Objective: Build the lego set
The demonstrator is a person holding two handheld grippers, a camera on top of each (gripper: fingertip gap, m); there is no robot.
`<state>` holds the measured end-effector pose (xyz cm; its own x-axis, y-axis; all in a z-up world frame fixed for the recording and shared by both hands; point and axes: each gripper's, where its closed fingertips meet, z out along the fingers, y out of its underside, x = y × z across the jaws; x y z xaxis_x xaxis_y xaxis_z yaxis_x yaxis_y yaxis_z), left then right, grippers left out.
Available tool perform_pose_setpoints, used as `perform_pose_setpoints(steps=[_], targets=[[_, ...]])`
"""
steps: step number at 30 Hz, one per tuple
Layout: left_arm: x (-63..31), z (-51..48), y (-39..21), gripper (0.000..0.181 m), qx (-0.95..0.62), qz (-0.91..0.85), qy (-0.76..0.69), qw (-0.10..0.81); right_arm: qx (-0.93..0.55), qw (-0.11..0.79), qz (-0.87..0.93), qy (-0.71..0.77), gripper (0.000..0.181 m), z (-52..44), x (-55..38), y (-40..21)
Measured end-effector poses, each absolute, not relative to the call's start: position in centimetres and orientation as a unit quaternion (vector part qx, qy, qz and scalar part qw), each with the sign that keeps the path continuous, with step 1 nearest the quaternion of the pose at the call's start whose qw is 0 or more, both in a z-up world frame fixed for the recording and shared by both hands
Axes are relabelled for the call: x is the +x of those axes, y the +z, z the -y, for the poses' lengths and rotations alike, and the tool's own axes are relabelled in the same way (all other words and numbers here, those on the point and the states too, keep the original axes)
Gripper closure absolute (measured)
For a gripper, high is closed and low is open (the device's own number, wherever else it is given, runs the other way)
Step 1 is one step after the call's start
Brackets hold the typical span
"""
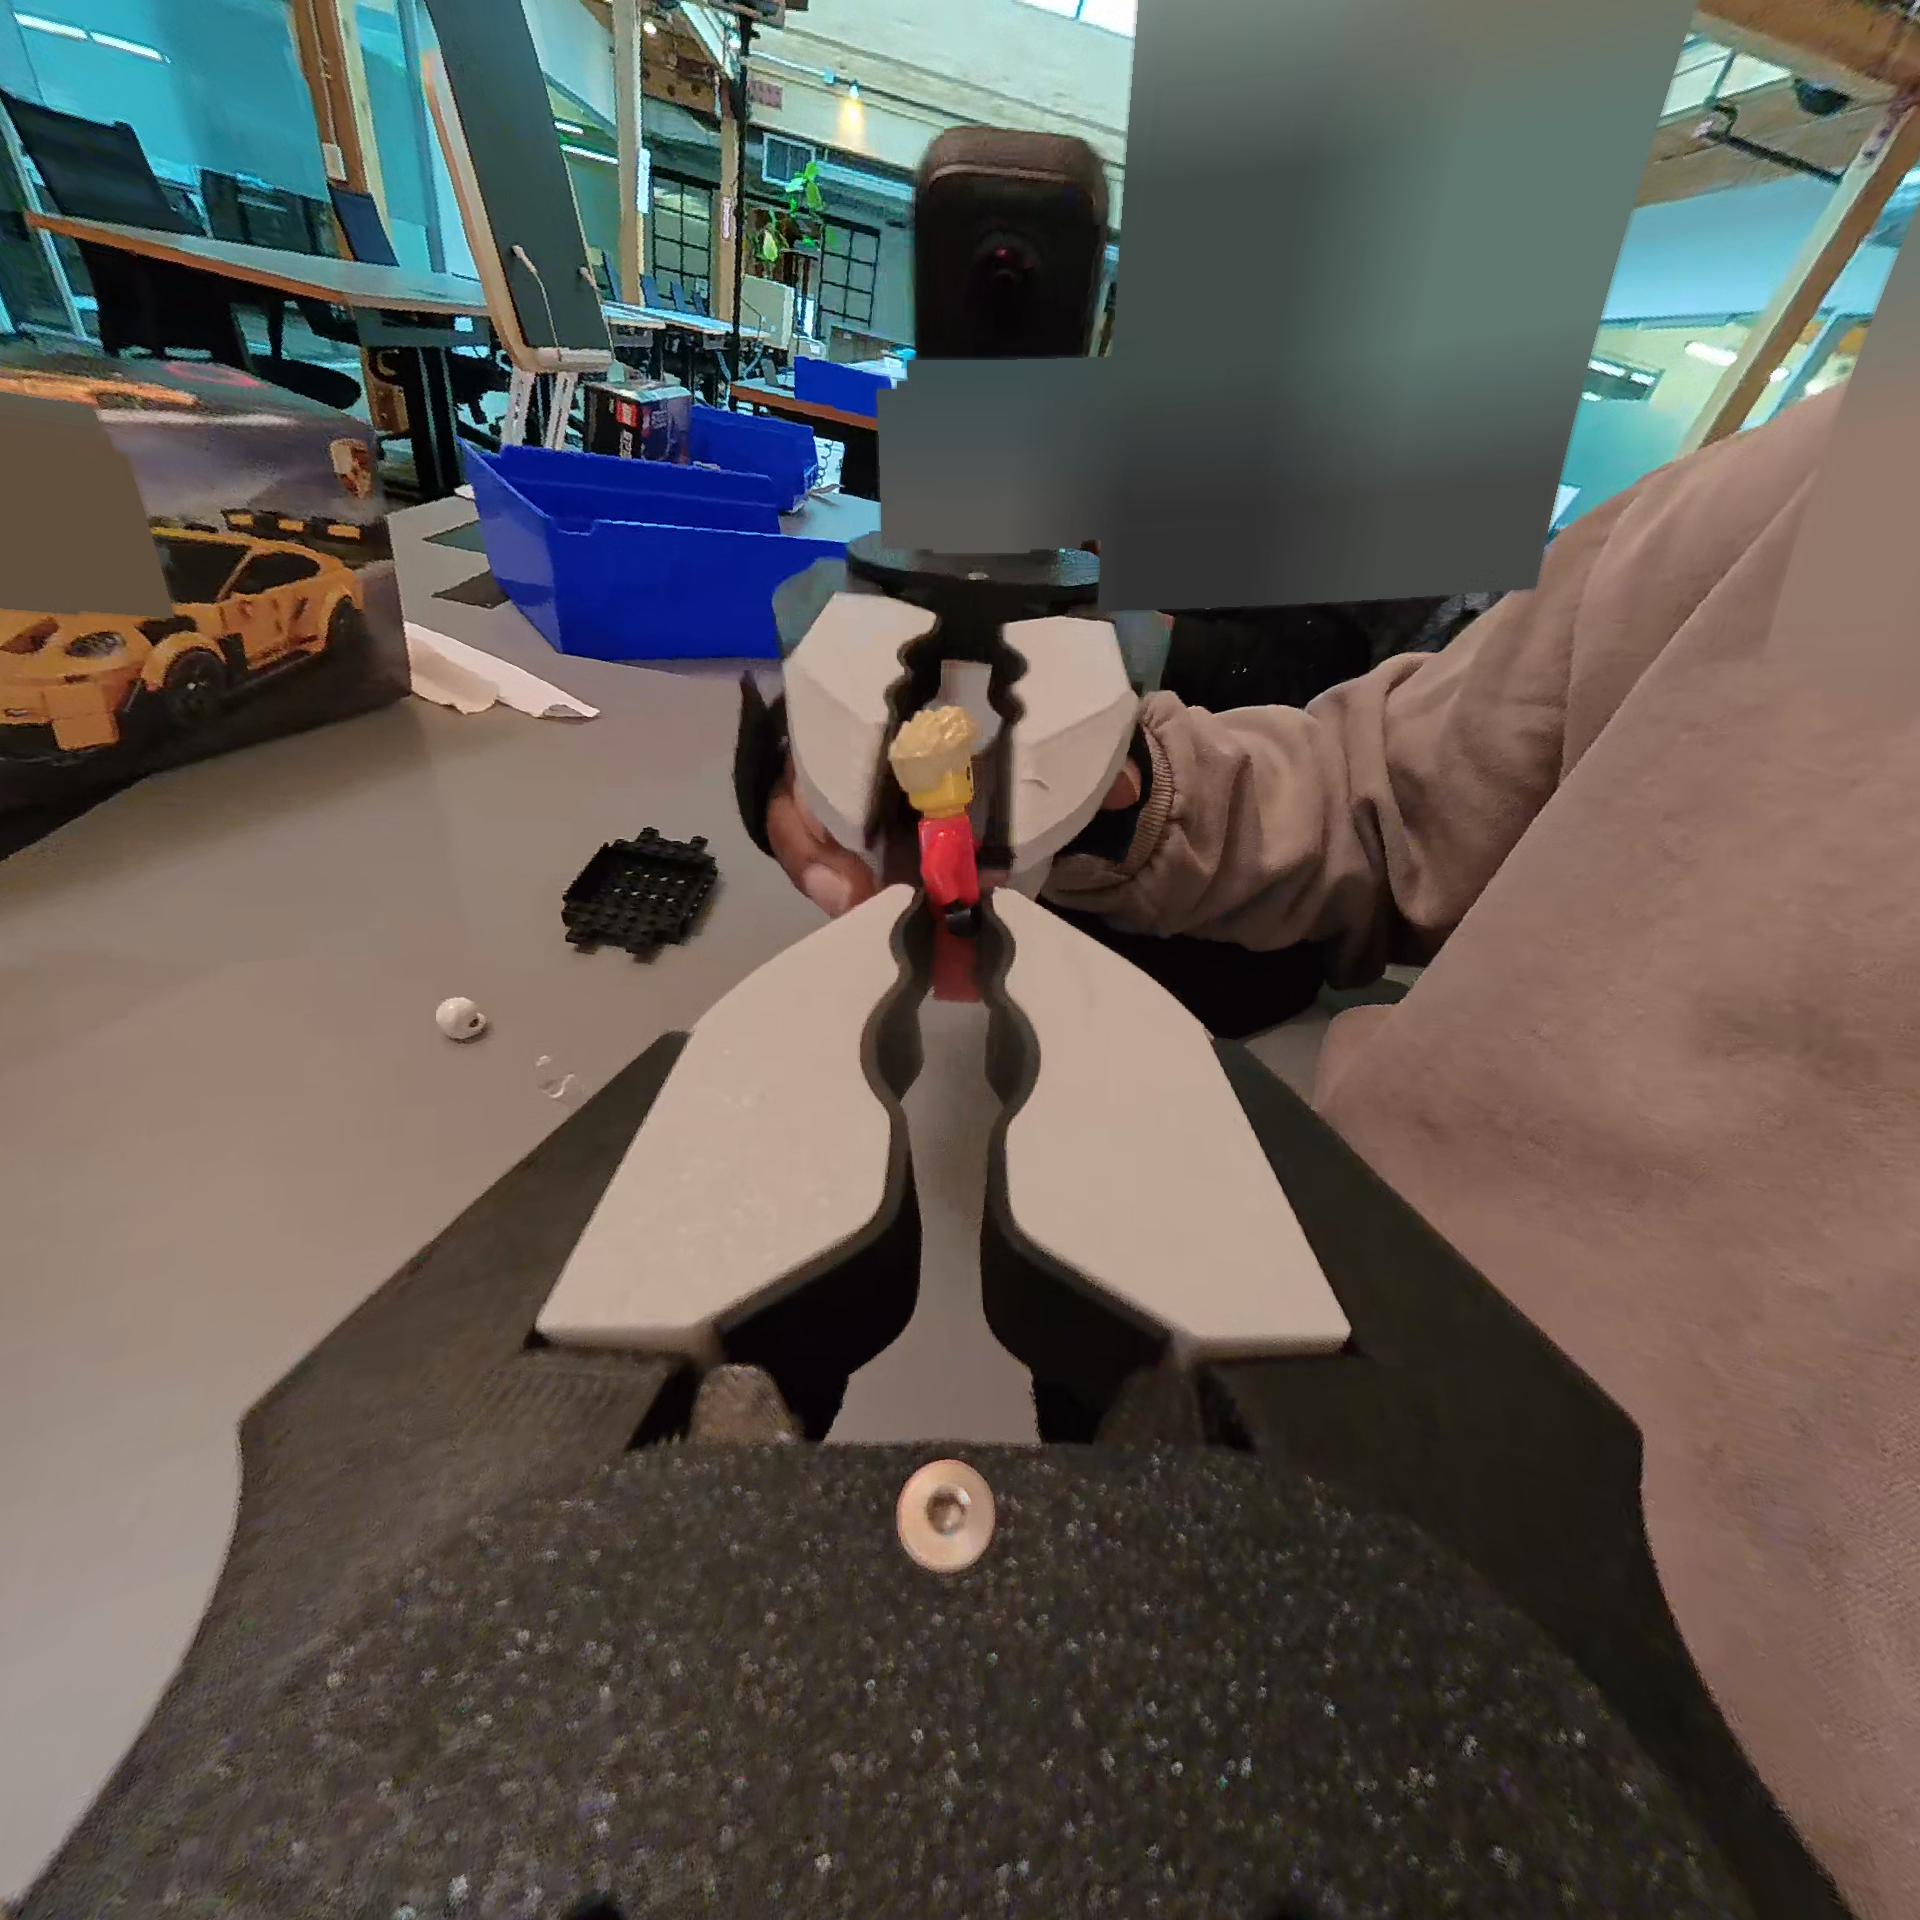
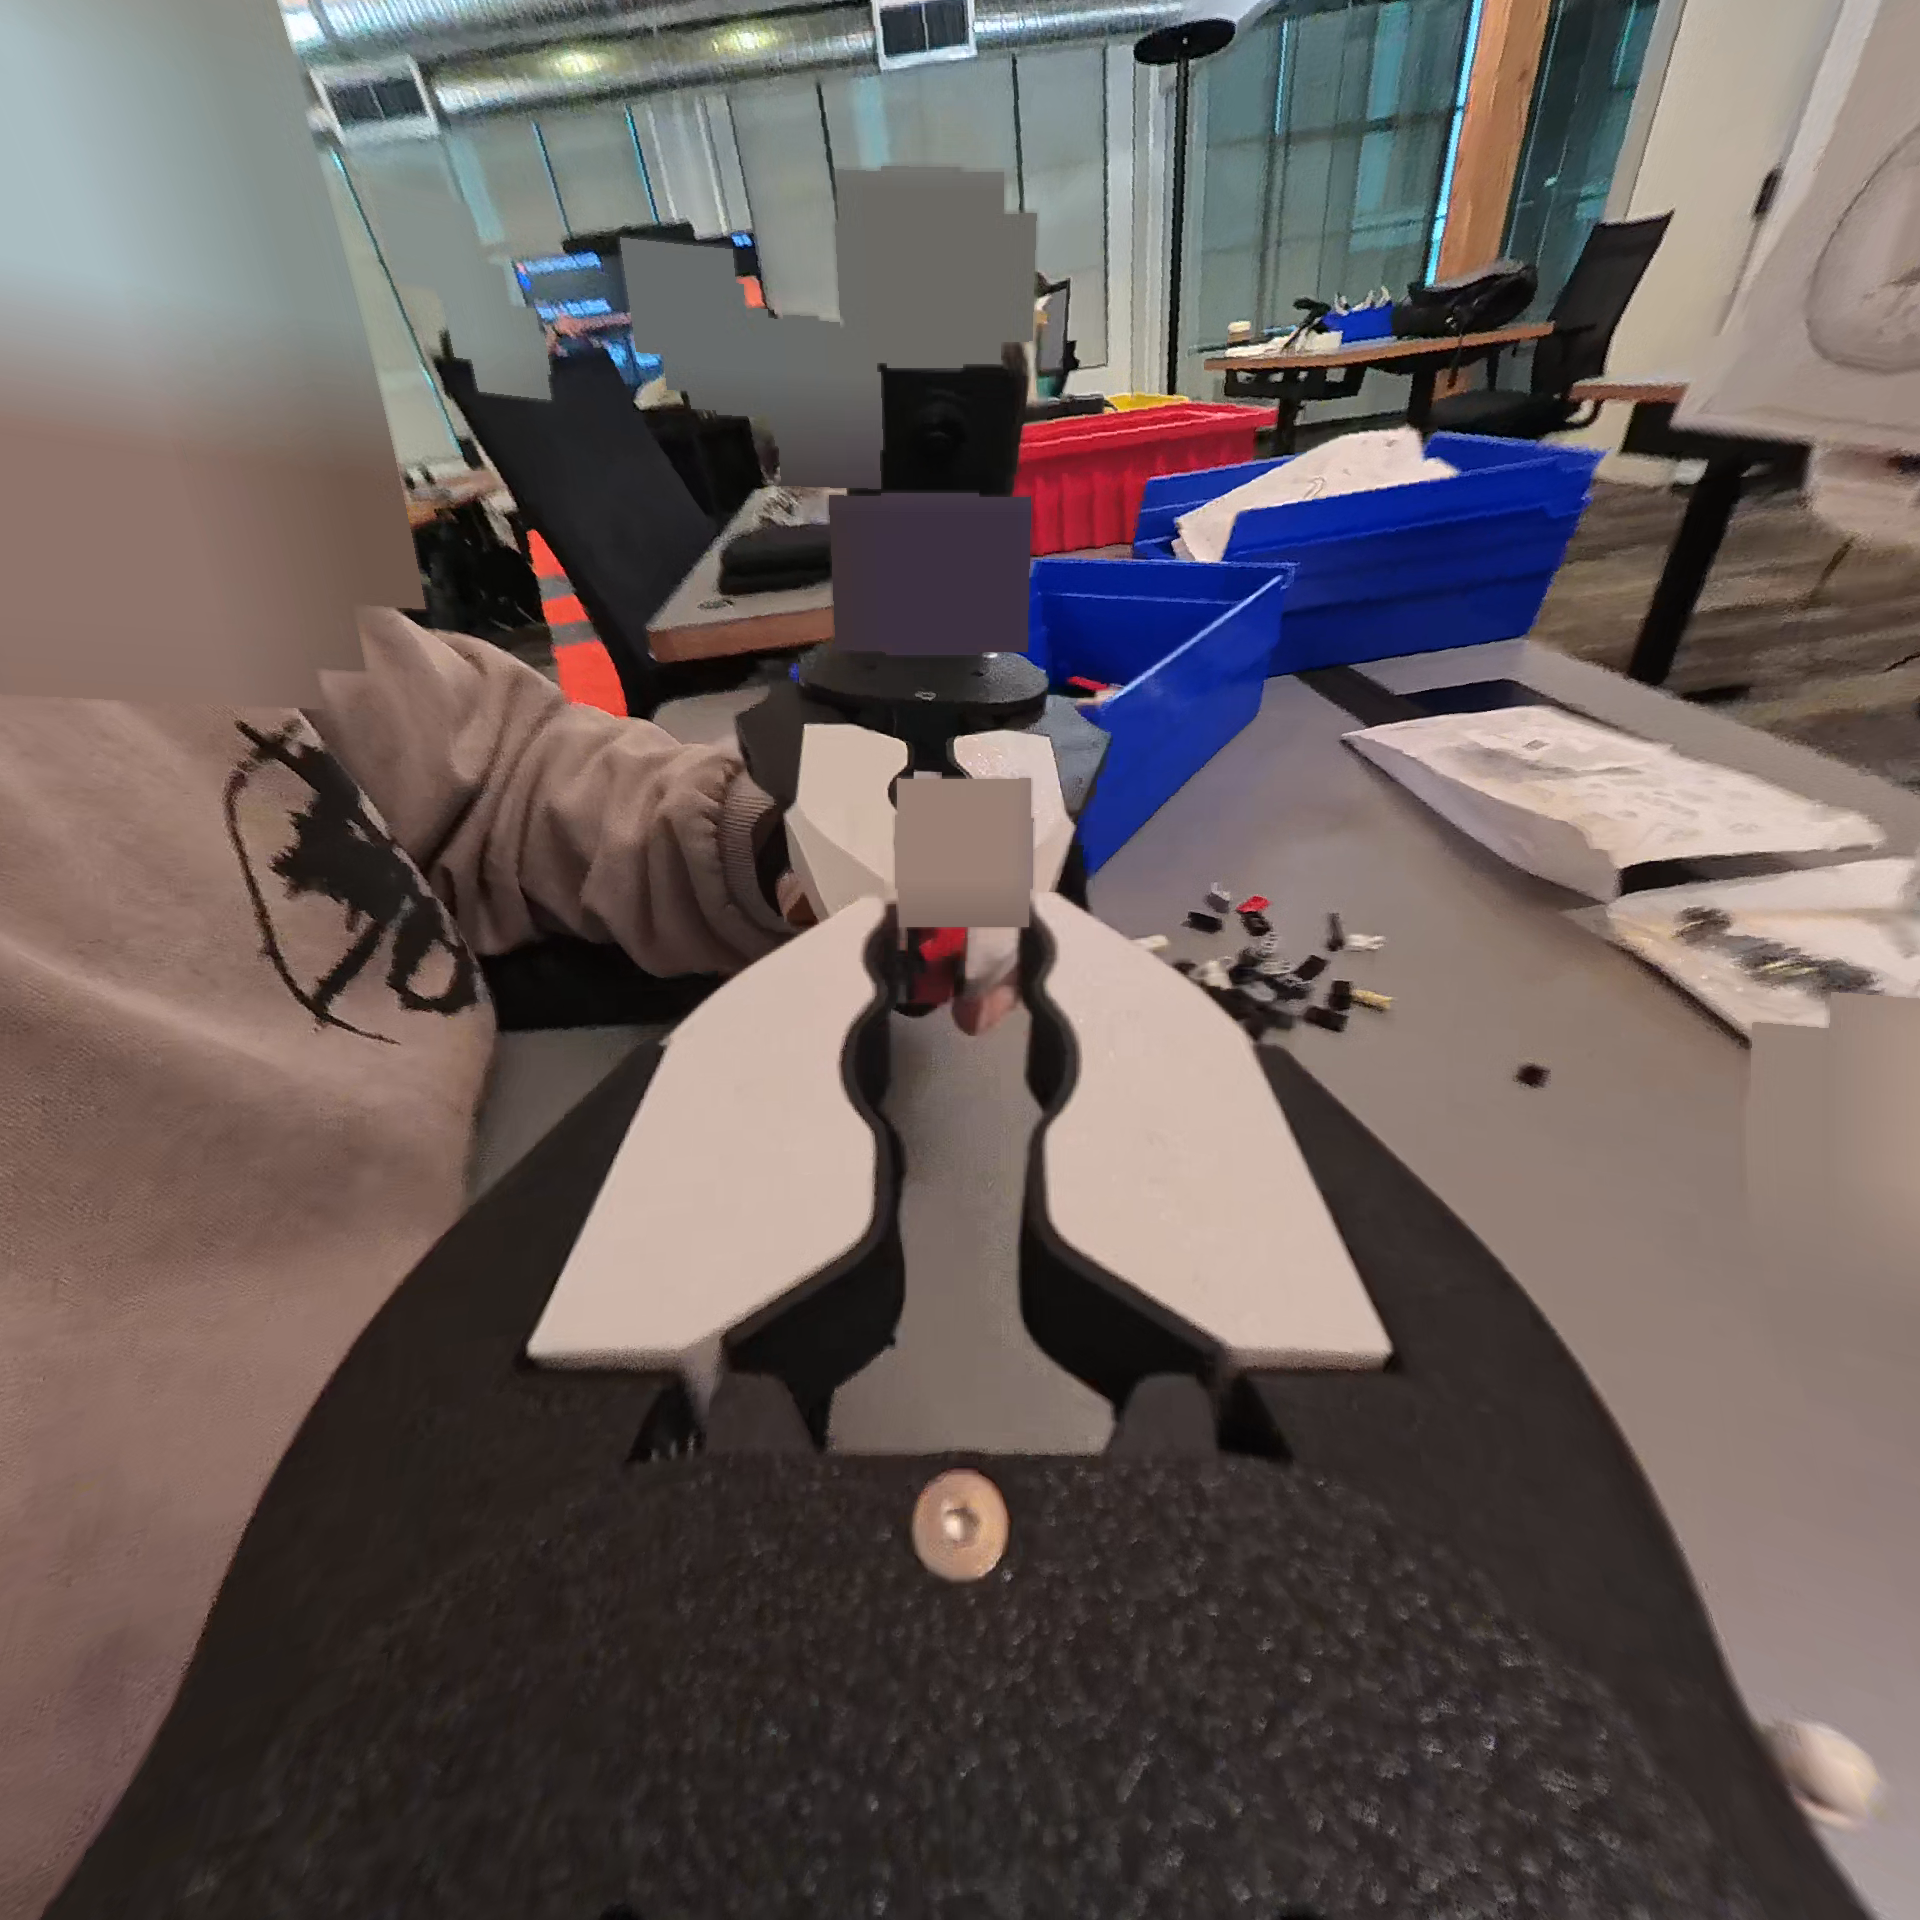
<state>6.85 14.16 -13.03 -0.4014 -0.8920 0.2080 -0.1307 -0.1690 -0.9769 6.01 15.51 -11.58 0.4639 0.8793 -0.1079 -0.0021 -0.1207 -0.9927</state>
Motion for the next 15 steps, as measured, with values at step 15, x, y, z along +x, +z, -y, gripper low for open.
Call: perform_pose_setpoints(steps=[15], targets=[[7.0, -13.2, -14.3, 0.174, -0.506, -0.556, -0.635, 0.18, -0.589, 0.602, 0.53, 0.097, 0.131, -14.7, 5.9, -13.2]])
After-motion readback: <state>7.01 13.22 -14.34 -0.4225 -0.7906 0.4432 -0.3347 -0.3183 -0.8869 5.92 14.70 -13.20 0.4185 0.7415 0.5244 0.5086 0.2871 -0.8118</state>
